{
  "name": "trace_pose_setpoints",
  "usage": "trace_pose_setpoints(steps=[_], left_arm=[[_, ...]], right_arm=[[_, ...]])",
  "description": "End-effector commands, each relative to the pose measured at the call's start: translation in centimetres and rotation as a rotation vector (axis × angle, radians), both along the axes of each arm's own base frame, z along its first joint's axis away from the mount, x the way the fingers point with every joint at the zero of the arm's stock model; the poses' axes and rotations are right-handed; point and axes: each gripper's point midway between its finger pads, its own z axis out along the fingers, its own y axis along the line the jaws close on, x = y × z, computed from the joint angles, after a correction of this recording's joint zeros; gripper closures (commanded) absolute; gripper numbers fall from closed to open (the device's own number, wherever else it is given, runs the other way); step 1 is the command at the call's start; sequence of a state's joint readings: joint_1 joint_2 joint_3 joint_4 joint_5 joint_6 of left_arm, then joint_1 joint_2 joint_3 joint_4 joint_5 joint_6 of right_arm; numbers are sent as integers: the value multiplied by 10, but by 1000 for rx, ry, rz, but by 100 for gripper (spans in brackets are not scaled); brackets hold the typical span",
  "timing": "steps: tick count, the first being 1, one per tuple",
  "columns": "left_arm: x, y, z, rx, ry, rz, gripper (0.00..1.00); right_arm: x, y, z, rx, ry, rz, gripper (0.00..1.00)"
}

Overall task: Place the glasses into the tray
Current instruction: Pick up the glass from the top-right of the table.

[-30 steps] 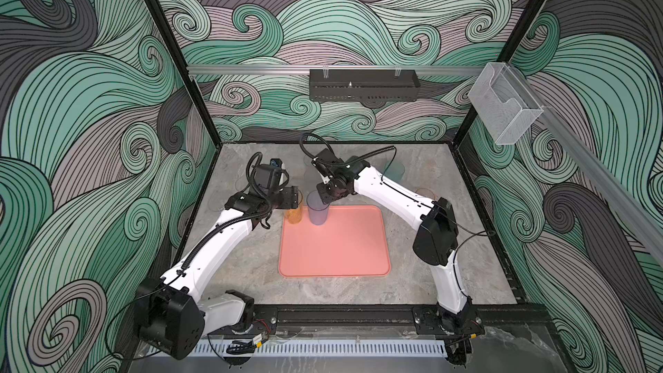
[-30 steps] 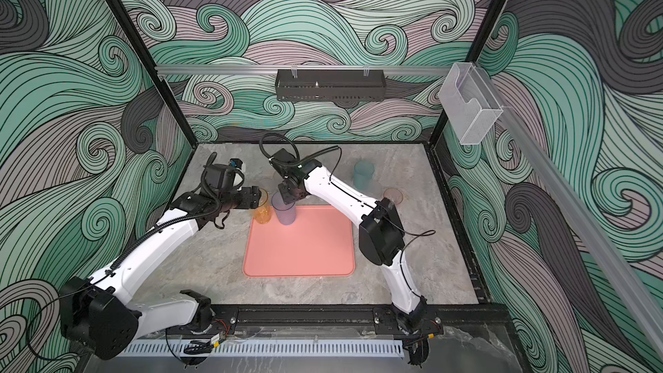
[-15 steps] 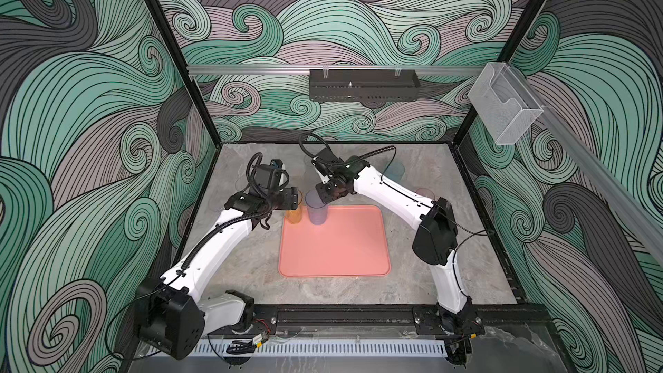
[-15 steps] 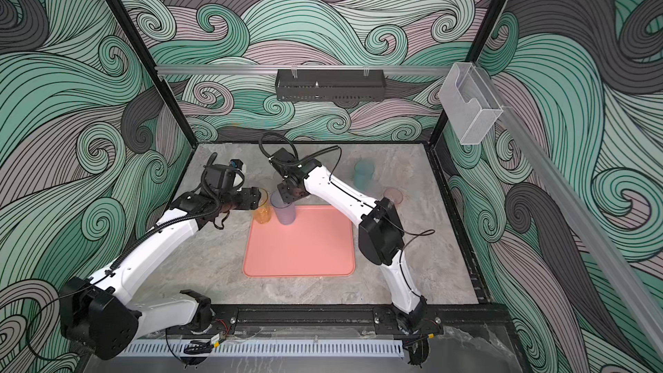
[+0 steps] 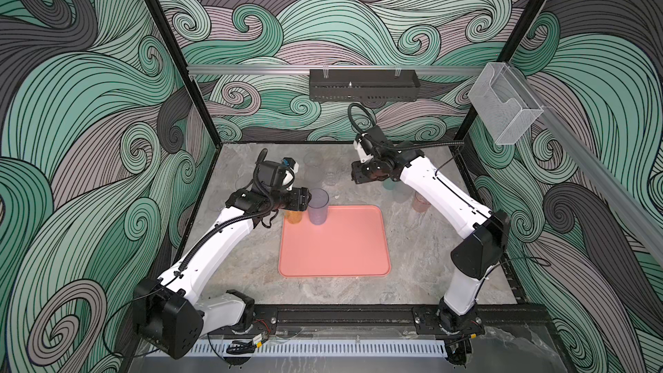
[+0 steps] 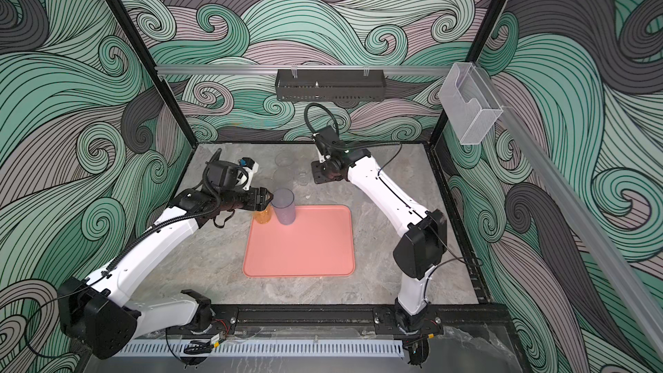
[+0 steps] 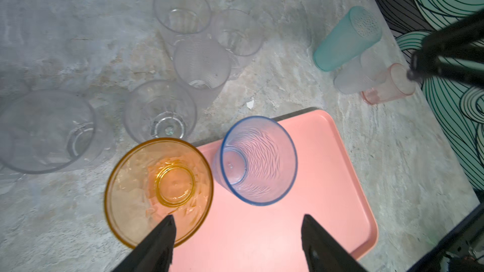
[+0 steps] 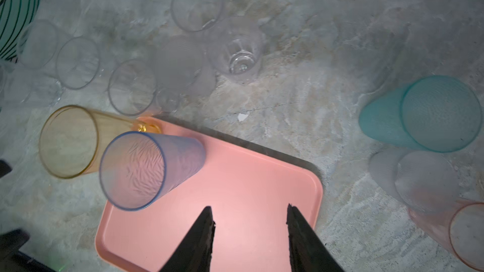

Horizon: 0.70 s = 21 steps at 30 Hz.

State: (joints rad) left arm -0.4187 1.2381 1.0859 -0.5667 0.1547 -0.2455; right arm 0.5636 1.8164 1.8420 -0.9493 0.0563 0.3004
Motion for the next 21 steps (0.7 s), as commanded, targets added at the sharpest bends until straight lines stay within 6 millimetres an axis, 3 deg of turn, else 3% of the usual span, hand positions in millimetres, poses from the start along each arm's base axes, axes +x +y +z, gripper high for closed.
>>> trace_pose_setpoints(steps=[1, 5, 9, 16, 21], left_arm=[[7, -25, 11, -50, -12, -51, 22], [9, -41, 6, -40, 5, -92, 22], [12, -49, 2, -20, 3, -117, 22], [16, -51, -14, 15, 15, -123, 21], [15, -52, -13, 5, -13, -138, 21]], right_arm=[[27, -43, -7, -27, -21, -159, 52], [57, -93, -24, -20, -2, -351, 48], [76, -126, -39, -34, 7, -439, 44], [92, -145, -69, -17, 73, -483, 46], [101, -153, -86, -26, 100, -494, 52]])
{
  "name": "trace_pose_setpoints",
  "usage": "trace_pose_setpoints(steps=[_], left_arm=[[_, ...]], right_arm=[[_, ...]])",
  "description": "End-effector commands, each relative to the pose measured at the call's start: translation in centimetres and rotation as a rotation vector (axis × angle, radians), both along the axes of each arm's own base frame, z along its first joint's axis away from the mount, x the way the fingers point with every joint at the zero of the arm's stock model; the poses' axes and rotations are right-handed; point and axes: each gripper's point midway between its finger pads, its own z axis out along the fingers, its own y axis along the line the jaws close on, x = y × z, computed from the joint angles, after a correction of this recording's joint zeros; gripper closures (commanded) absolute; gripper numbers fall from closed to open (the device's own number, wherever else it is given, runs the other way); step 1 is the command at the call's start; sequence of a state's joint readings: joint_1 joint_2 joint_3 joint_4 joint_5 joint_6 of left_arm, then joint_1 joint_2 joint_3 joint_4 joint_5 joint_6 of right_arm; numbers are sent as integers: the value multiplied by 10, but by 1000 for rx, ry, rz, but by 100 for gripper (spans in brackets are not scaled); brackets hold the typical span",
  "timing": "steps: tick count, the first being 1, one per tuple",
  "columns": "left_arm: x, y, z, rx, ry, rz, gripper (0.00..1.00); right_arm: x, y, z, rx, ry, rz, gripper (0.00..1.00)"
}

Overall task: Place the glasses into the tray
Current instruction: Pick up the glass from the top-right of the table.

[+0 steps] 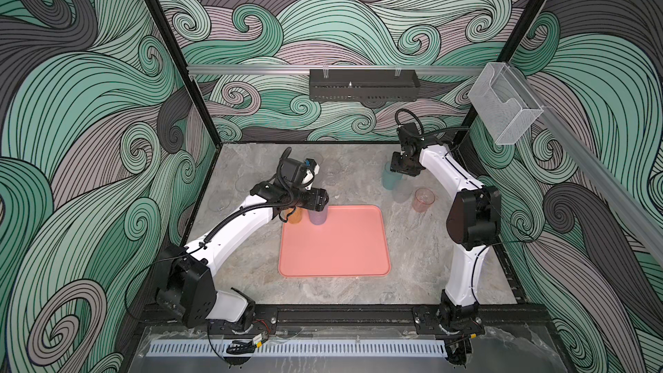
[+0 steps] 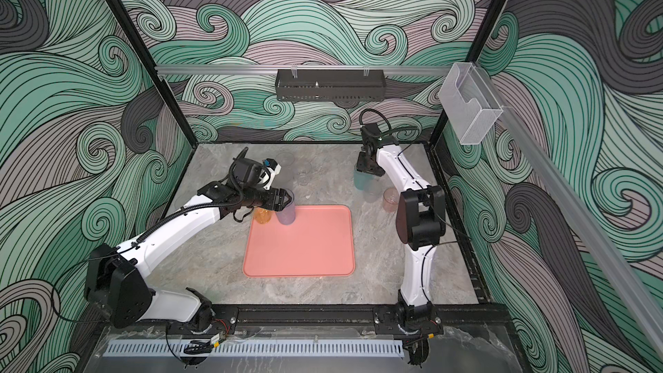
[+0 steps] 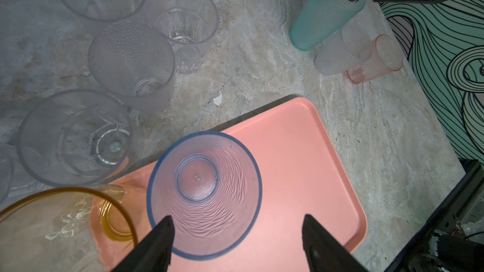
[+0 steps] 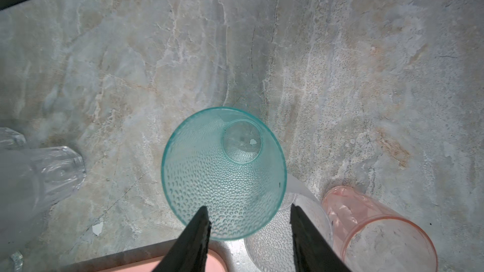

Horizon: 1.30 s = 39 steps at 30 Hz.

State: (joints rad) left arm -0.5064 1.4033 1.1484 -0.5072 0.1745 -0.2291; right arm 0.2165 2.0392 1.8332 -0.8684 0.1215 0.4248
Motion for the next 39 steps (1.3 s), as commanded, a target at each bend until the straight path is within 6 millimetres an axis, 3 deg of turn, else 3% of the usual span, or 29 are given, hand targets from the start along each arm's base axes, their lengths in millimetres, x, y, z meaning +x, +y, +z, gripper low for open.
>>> trace_pose_setpoints(steps=[1, 12, 16, 21, 25, 30, 34, 39], left_arm=[[2, -4, 10, -12, -53, -25, 21], [1, -3, 7, -9, -71, -27, 21], [1, -1, 9, -10, -91, -23, 21], [3, 8, 12, 20, -117, 6, 21], [7, 20, 16, 61, -146, 61, 21], [13, 40, 21, 118, -170, 171, 21], [19, 54, 32, 151, -210, 244, 20], [23, 55, 38, 136, -202, 277, 20]], right_arm=[[13, -2, 6, 21, -32, -10, 53], [20, -17, -20, 0, 1, -34, 67], [23, -14, -21, 13, 0, -32, 78], [24, -2, 6, 45, -64, 0, 95], [13, 18, 39, 87, -126, 51, 98], [-26, 53, 64, 84, -143, 170, 98], [-71, 78, 64, 83, -116, 259, 98], [-129, 102, 54, 43, -37, 376, 99]])
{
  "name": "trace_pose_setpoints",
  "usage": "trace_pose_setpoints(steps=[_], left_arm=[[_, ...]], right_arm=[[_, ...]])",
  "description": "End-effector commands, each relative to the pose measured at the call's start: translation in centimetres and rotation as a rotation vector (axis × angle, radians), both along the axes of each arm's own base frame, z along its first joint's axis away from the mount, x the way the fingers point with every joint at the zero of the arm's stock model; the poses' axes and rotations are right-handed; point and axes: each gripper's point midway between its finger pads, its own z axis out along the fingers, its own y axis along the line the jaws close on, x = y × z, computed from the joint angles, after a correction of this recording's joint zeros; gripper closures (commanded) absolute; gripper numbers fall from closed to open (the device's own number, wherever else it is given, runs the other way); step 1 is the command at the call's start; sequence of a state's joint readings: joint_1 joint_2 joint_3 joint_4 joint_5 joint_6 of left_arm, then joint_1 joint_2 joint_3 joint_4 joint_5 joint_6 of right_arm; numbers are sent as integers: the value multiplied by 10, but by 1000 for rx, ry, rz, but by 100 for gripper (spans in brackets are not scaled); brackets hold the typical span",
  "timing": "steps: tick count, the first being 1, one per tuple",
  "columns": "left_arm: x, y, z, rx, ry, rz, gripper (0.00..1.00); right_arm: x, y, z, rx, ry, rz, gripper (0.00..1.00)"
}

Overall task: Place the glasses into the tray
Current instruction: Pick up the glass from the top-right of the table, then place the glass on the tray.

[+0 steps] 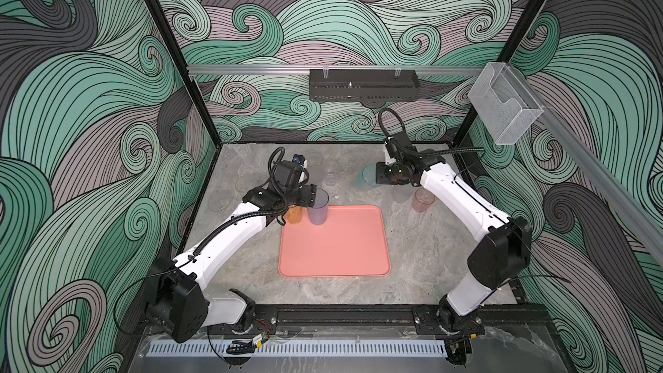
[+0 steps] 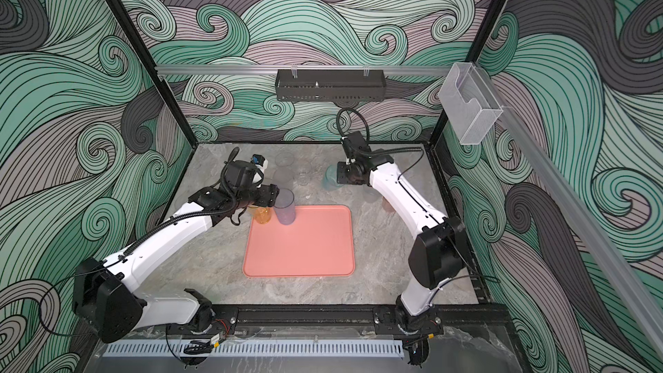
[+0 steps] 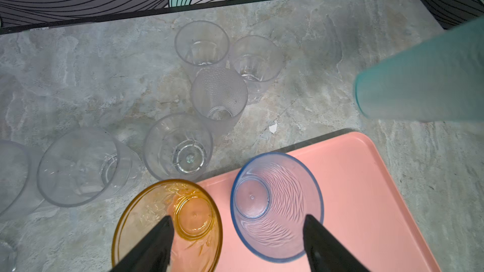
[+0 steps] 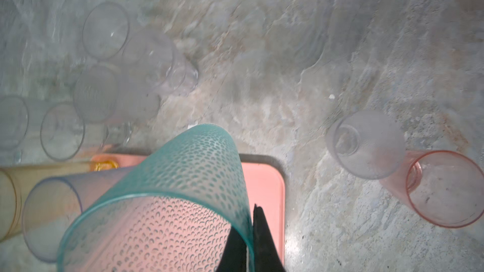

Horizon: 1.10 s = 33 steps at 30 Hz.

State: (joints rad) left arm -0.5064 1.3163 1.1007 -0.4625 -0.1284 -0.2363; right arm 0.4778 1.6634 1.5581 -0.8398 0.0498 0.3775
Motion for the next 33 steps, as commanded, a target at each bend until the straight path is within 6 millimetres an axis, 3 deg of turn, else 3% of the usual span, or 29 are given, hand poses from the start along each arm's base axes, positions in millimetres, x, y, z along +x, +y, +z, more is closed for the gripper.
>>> trace_pose_setpoints(steps=[1, 3, 7, 15, 24, 33], left_arm=[[4, 6, 18, -17, -29, 62, 20], [4, 4, 17, -41, -28, 70, 20], [3, -1, 12, -76, -18, 58, 20], [3, -1, 3, -63, -23, 49, 20], [2, 0, 0, -60, -26, 48, 20], [3, -1, -2, -61, -23, 44, 20]], right_arm=[[-32, 6, -16, -62, 69, 62, 99], [-47, 15, -26, -100, 91, 102, 99], [-56, 29, -38, -151, 102, 148, 99], [-49, 60, -56, -246, 103, 241, 100], [-30, 73, -67, -277, 104, 263, 100], [-26, 79, -83, -294, 136, 280, 100]])
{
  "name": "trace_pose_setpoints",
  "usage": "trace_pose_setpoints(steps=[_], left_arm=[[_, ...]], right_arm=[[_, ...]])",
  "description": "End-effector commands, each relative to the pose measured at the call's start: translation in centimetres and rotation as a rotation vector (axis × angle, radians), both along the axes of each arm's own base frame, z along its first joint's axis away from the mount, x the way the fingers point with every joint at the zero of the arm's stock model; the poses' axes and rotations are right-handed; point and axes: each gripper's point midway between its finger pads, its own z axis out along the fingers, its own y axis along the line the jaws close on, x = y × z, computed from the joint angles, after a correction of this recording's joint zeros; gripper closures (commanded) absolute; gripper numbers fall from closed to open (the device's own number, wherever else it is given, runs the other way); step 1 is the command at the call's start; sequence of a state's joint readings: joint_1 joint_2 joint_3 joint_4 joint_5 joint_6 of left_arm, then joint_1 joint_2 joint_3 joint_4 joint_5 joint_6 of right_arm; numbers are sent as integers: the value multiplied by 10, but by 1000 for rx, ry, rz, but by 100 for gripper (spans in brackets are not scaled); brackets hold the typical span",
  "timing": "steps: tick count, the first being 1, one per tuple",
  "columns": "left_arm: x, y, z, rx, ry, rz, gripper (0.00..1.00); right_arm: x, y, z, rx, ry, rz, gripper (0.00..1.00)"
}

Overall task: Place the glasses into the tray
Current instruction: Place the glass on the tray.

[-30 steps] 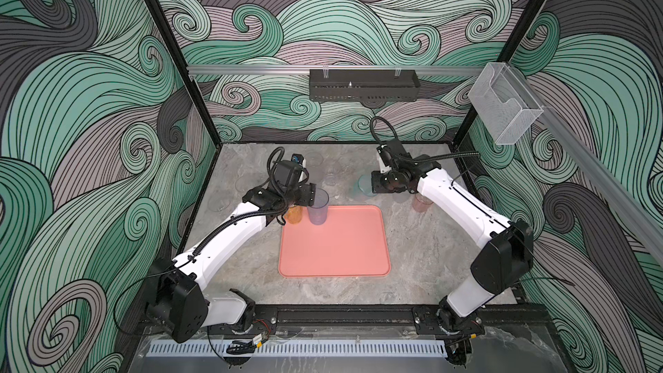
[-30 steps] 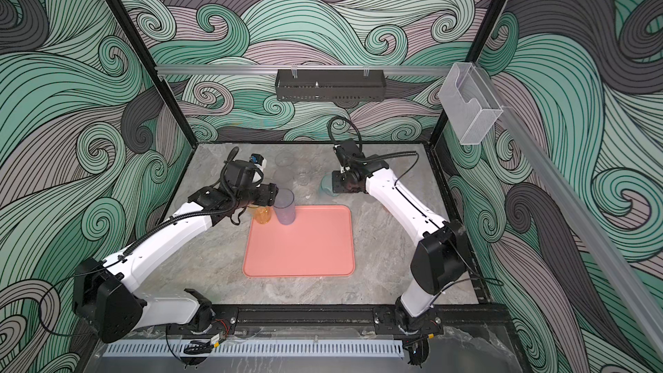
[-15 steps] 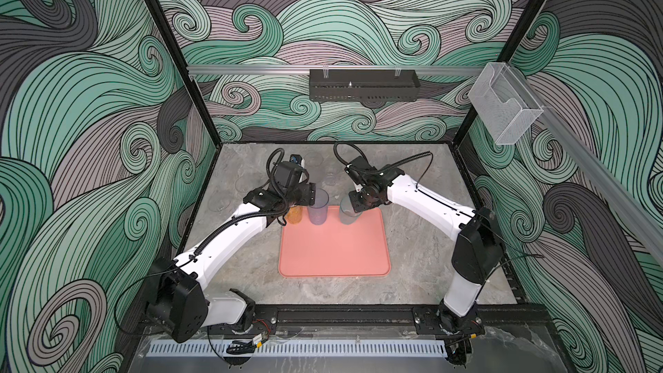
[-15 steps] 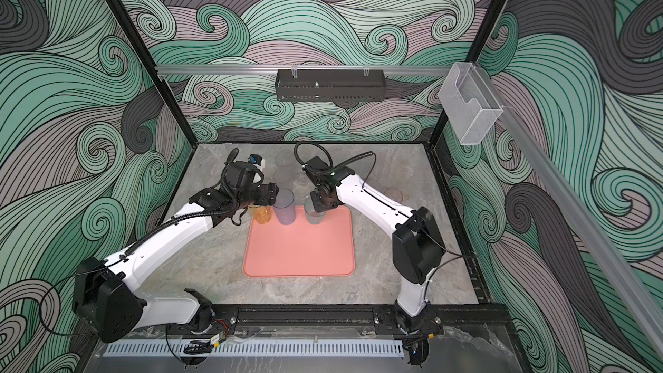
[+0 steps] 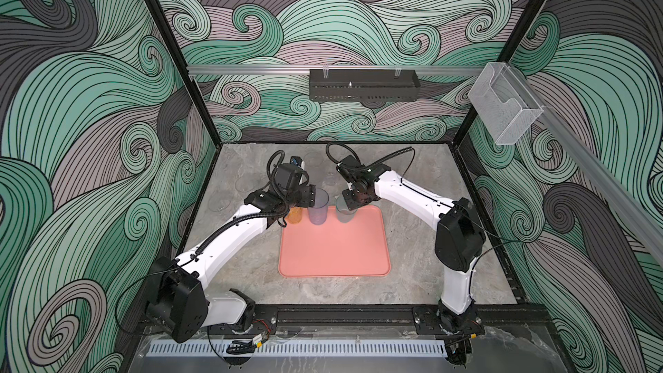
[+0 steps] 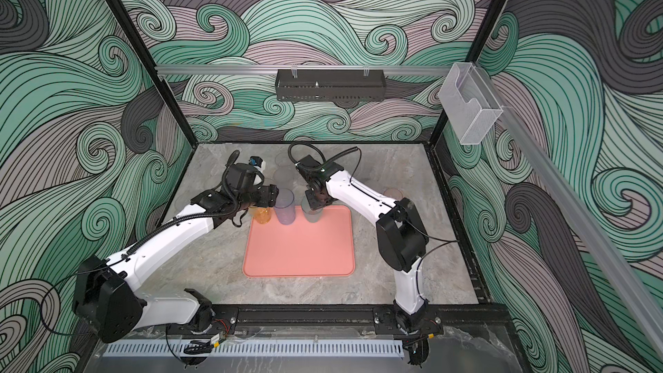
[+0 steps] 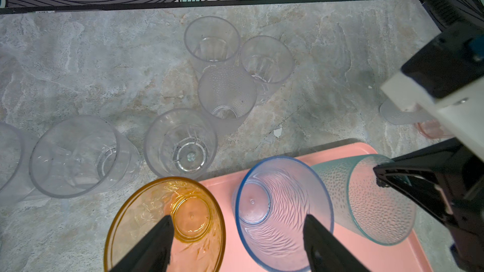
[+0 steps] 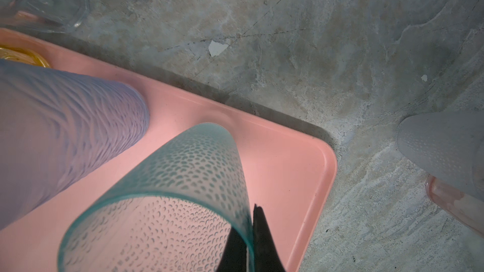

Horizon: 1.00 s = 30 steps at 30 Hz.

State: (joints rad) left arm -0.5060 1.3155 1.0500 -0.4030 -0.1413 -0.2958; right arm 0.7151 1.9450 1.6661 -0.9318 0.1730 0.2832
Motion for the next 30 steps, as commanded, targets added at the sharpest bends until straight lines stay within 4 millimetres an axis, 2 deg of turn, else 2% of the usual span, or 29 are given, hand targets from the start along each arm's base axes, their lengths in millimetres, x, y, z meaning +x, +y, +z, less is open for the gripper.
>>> trace_pose_setpoints(steps=[1, 10, 12, 14, 17, 23, 26, 28, 30], left_arm=[[0, -3, 9, -22, -24, -6, 20], [0, -3, 7, -17, -22, -10, 20], [0, -2, 7, -16, -23, -8, 20], [0, -2, 8, -15, -24, -9, 20], [-1, -1, 8, -12, -23, -9, 20], [4, -1, 22, -8, -39, 4, 20], [6, -14, 34, -46, -30, -42, 20], [6, -26, 36, -88, -25, -83, 21], [4, -40, 36, -118, -26, -127, 21]], right_arm=[[4, 2, 1, -13, -7, 8, 100], [3, 5, -12, -15, 28, 8, 97], [3, 6, -12, -11, 29, 8, 94], [3, 7, -8, -5, 28, 9, 86], [3, 7, 3, 9, 15, 11, 75], [0, 3, 57, 133, -24, -5, 58], [2, -16, 81, 203, -46, -66, 55], [7, -40, 88, 221, -56, -139, 55], [15, -73, 87, 211, -81, -237, 54]])
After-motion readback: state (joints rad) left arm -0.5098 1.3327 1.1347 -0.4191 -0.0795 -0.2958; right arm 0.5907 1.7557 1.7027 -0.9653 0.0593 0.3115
